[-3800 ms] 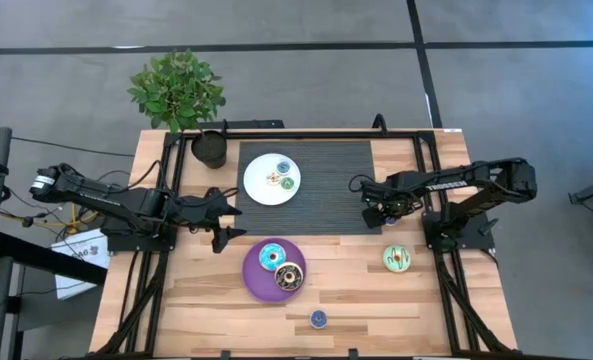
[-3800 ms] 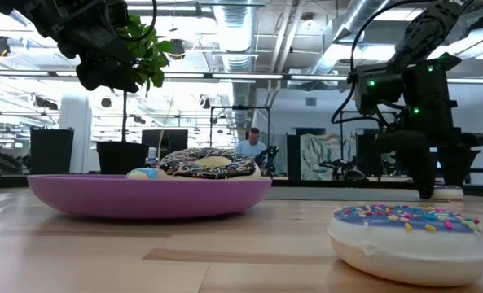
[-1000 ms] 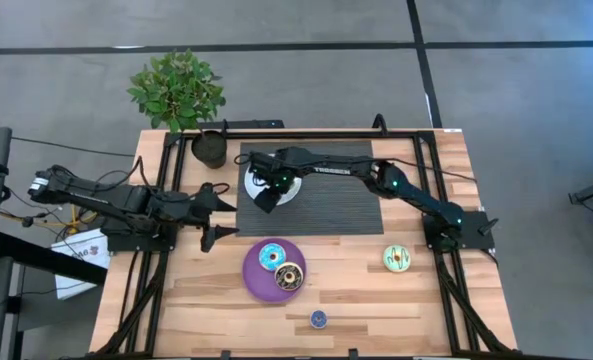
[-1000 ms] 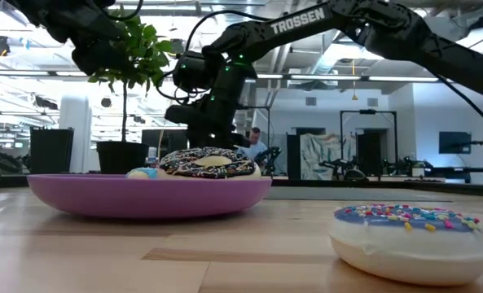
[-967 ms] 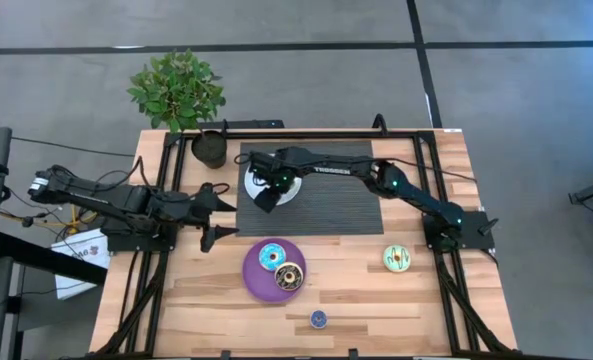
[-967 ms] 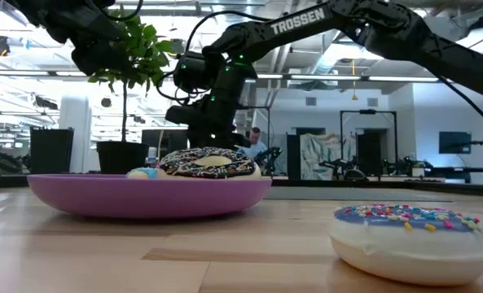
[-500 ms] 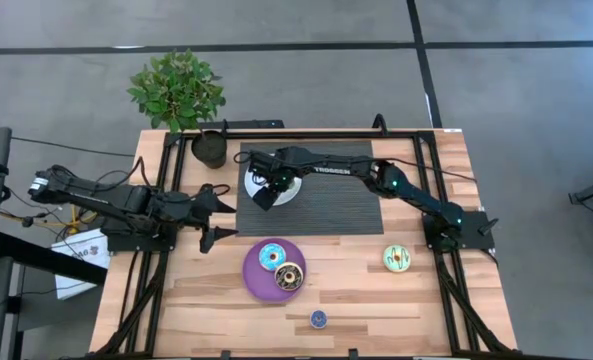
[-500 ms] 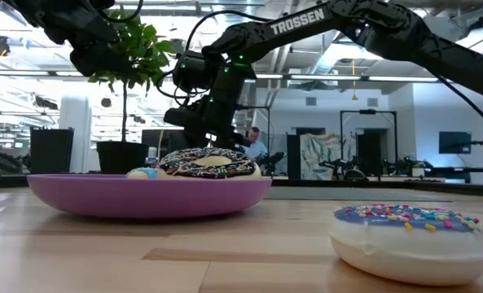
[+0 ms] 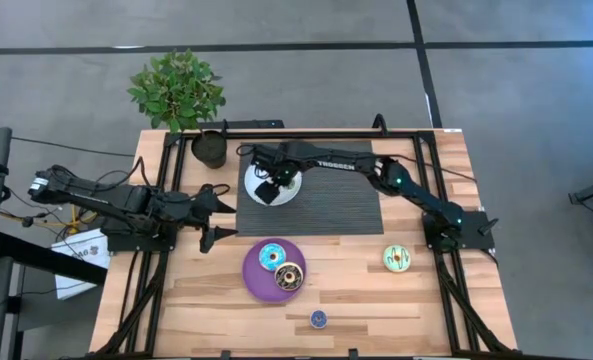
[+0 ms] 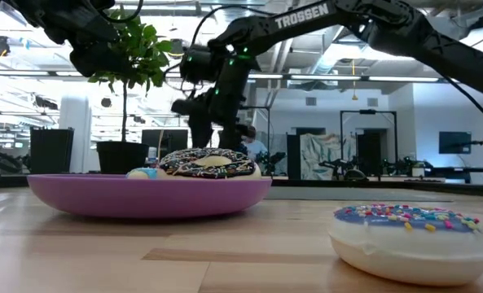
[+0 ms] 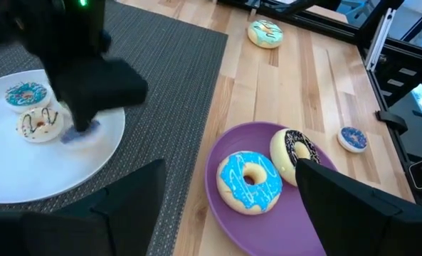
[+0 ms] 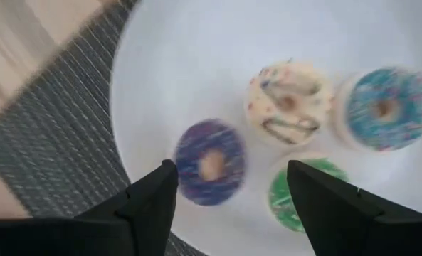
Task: Pick & Place donuts
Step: Put the top small blue donut on the white plate, then put the small blue donut on the white plate
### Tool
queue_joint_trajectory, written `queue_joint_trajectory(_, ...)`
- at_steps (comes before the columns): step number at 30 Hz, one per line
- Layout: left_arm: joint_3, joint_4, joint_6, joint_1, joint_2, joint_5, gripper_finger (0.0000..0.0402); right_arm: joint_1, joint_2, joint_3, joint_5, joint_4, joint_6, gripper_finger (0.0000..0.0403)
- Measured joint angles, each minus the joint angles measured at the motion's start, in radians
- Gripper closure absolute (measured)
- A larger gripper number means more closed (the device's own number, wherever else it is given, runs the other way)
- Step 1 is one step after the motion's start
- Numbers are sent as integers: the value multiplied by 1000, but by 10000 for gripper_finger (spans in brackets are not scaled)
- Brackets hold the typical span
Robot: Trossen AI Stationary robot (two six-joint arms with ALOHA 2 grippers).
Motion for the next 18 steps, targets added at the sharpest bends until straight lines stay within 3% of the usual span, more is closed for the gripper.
queue_joint_trajectory(6,0,1,0,0,0,0,95,2,-75,0,0,-25,-7,147)
queue_joint_trajectory(16,0,1,0,0,0,30,95,49,-199,0,65,-303,-77,147)
queue_joint_trajectory(18,0,4,0,0,0,30,95,72,-221,0,121,-351,-64,150)
